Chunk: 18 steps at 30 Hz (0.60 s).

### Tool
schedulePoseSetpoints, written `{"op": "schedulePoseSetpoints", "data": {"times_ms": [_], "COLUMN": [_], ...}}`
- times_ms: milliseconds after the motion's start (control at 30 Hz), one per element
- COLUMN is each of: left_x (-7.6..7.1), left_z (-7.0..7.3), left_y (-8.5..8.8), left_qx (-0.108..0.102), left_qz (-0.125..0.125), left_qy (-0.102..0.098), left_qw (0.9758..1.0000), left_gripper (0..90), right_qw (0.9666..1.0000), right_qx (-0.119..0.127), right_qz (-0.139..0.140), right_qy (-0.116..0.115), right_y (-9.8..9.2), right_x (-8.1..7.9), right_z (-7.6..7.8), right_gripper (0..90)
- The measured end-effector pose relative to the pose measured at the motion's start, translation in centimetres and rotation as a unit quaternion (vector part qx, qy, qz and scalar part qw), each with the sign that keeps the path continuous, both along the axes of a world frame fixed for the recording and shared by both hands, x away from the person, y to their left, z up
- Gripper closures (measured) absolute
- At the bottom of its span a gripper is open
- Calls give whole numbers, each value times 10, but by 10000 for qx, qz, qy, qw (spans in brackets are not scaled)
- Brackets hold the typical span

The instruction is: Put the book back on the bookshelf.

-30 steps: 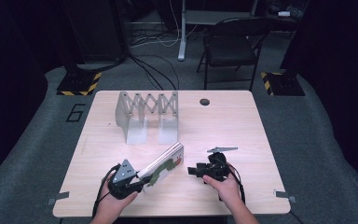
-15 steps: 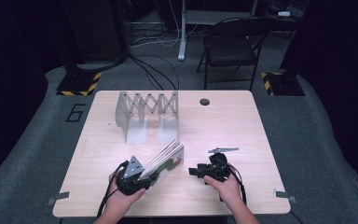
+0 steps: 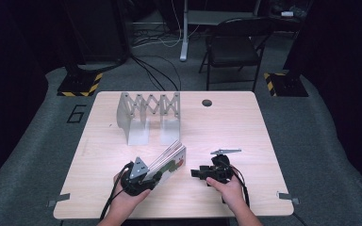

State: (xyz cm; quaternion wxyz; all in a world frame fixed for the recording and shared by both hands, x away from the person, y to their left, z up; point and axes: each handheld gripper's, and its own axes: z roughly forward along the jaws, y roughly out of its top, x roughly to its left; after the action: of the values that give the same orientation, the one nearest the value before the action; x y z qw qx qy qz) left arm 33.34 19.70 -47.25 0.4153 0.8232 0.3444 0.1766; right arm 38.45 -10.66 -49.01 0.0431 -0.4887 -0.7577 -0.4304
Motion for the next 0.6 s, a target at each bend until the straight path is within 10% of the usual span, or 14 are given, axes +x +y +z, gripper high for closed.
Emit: {"op": "schedulePoseSetpoints", "data": {"times_ms": [600], "left_x": [1], "left_z": [-1], "left_y": [-2], "left_qx": [10], "left_qz": [19], "left_qy": [8], "left_qw": [10000], "left_gripper": [680], "right_qw": [10000], "right_qx": [-7], "right_qz": [11], "right_qy": [22], "right_y": [1], "right_x": [0], "right_z": [-1], "right_gripper": [446]}}
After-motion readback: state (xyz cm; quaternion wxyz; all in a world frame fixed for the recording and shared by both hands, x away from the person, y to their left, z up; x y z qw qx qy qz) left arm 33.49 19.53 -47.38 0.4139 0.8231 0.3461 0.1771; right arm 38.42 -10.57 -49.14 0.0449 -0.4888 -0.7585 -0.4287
